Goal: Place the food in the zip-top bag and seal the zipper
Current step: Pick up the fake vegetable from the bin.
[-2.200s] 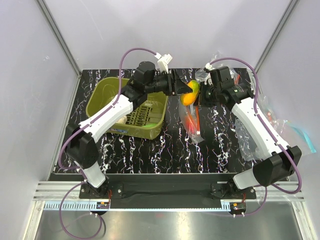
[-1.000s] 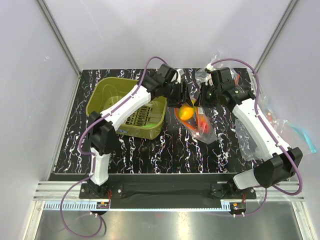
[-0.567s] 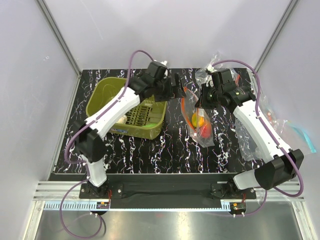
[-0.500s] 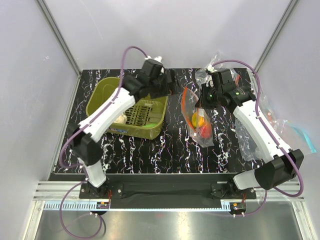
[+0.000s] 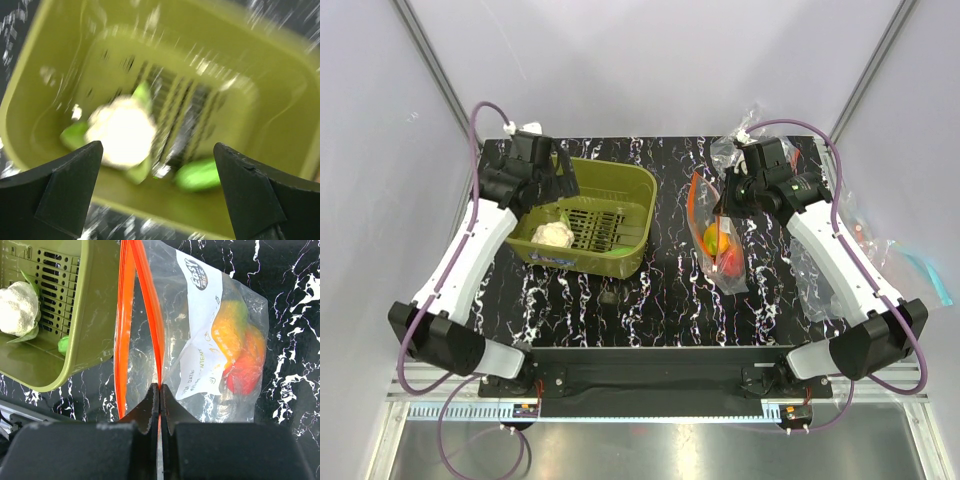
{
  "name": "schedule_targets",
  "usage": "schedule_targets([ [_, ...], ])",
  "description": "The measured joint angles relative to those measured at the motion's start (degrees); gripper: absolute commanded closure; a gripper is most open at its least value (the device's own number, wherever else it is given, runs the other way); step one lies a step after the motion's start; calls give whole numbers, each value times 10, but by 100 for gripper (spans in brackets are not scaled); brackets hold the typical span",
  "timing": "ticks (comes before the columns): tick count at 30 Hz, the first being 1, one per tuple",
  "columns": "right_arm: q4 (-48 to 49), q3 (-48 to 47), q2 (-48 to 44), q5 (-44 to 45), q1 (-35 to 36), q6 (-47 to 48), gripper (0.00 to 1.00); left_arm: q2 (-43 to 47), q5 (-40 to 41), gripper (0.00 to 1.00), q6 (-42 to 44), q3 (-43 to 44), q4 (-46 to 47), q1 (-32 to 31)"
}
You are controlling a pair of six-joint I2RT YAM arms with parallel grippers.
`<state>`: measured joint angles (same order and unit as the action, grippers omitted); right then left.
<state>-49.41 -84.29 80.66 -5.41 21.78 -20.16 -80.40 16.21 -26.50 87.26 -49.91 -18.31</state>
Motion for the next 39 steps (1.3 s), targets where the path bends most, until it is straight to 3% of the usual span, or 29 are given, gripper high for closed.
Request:
schedule_targets([
  [14,-3,5,-2,0,0,0,100,-226,-54,1,151,8,-141,13],
  [22,-3,10,-5,0,0,1,100,-290,-1,2,164,26,-163,48],
  [25,-3,10,-5,0,0,3,100,-303,17,19,169,27,-167,58],
  [26,-3,10,-5,0,0,3,100,-304,18,33,170,28,-168,61],
  [28,-3,10,-5,0,0,4,100,-304,12,43,175,38,-170,65],
  [32,-3,10,-5,0,0,4,100,-299,-10,51,184,49,-154,65],
  [39,-3,8,-2,0,0,4,100,-234,-103,53,171,88,-91,62],
])
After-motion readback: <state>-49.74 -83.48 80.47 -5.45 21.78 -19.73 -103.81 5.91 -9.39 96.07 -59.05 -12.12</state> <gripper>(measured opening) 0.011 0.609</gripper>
